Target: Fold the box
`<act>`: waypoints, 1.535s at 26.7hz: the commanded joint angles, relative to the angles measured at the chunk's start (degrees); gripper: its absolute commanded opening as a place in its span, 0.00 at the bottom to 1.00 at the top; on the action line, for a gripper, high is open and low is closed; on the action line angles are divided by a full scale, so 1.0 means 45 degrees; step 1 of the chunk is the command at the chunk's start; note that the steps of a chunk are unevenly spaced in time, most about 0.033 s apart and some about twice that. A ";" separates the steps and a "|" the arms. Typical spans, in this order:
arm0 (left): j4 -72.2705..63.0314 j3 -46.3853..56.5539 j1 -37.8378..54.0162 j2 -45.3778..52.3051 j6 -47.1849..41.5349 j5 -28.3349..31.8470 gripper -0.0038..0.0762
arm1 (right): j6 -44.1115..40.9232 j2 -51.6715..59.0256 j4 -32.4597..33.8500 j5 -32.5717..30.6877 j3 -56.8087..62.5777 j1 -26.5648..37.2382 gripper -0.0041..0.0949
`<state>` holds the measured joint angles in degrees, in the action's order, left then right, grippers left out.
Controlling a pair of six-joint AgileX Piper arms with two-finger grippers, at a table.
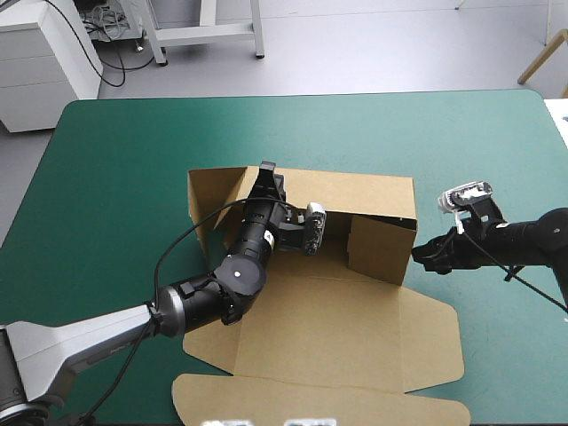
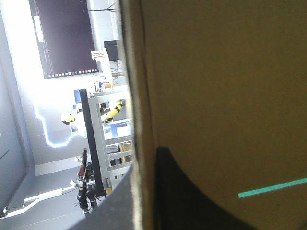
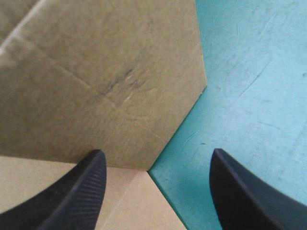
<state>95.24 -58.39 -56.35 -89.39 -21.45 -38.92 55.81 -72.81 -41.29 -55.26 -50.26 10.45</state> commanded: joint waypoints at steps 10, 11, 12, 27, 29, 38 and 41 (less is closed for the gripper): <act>0.0077 -0.0222 -0.0025 0.0357 -0.0185 -0.0086 0.04 | 0.0329 0.0350 -0.0654 -0.1303 -0.0281 -0.0011 0.62; 0.0077 -0.0222 -0.0025 0.0357 -0.0185 -0.0086 0.04 | 0.0329 0.0350 -0.0661 -0.1166 -0.0281 -0.0011 0.62; 0.0077 -0.0222 -0.0025 0.0357 -0.0185 -0.0086 0.04 | 0.0329 0.0350 -0.0661 -0.1040 -0.0281 -0.0011 0.62; 0.0077 -0.0222 -0.0025 0.0357 -0.0207 -0.0033 0.04 | 0.0700 0.1631 -0.2383 0.0860 0.0801 -0.0011 0.50; 0.0077 -0.0222 -0.0025 0.0357 -0.0207 -0.0033 0.04 | 0.0760 0.2190 -0.2673 0.1514 0.1223 -0.0011 0.49; 0.0077 -0.0222 -0.0025 0.0357 -0.0211 -0.0033 0.04 | 0.0784 0.2377 -0.3217 0.3645 0.1524 -0.2137 0.49; 0.0054 -0.0222 -0.0025 0.0357 -0.0211 -0.0033 0.04 | -0.1230 0.2328 -0.1745 0.5760 0.1524 -0.3889 0.49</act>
<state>95.24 -58.39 -56.35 -89.49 -21.82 -38.86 56.39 -62.94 -51.06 -37.96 -42.09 -1.88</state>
